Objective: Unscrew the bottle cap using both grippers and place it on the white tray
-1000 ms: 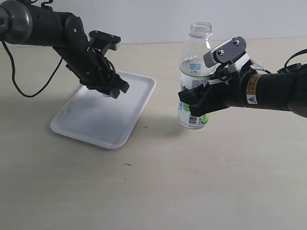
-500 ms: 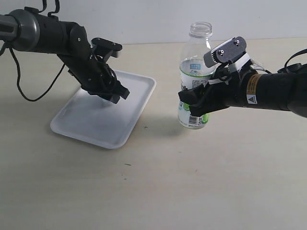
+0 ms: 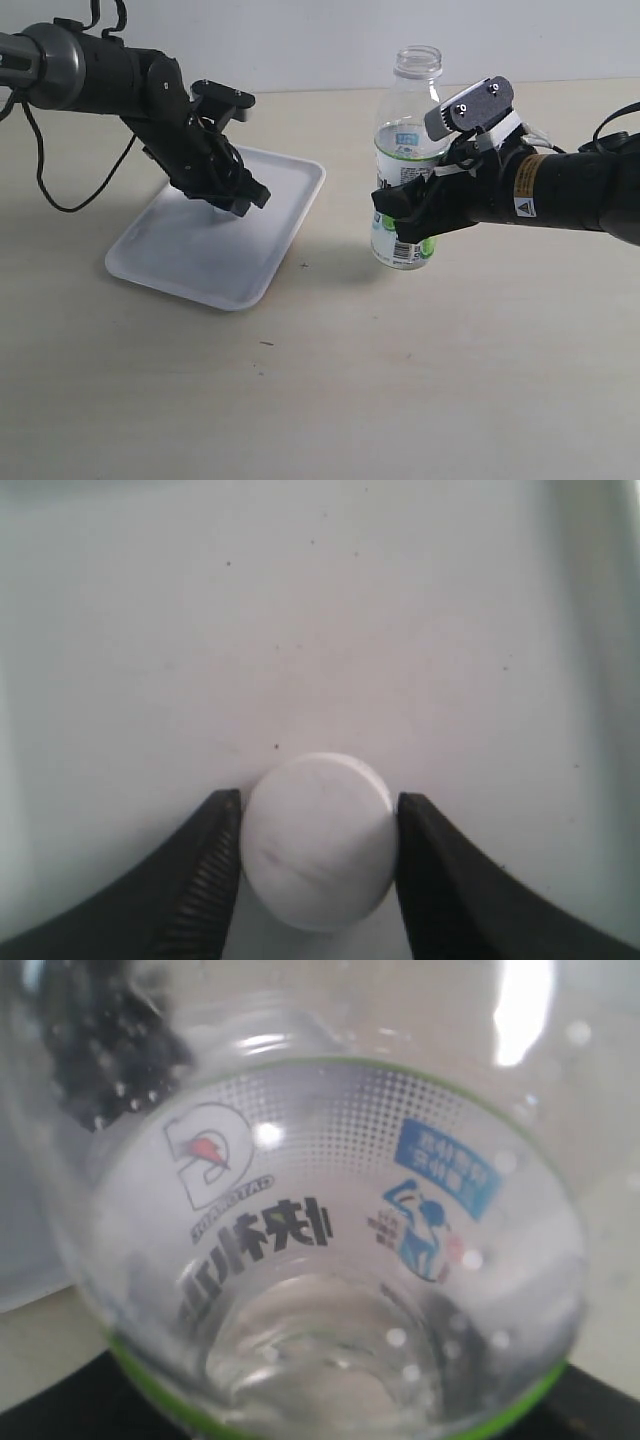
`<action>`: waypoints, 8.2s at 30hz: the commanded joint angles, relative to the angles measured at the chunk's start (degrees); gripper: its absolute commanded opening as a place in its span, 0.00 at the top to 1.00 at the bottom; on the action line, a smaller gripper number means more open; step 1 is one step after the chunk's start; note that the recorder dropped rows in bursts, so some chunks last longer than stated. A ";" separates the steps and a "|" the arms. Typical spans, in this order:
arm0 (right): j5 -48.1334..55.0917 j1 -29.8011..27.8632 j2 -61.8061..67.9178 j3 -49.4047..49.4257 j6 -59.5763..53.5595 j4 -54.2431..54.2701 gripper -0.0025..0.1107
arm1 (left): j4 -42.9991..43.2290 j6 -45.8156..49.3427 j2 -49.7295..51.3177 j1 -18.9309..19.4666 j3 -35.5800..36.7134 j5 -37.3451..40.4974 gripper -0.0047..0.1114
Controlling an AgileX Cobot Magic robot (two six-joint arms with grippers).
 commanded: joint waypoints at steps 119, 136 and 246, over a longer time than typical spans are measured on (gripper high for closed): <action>5.52 0.09 -19.91 21.59 15.71 -18.45 0.09 | -33.62 23.97 -38.40 -0.08 33.12 -21.36 0.96; -0.99 0.09 -36.98 23.08 74.54 -49.42 0.23 | -33.62 23.96 -40.32 -0.08 34.07 -18.58 0.96; 30.71 -0.03 -93.33 24.54 68.20 -49.42 0.98 | 20.97 -30.11 -127.04 13.59 86.61 -12.37 0.96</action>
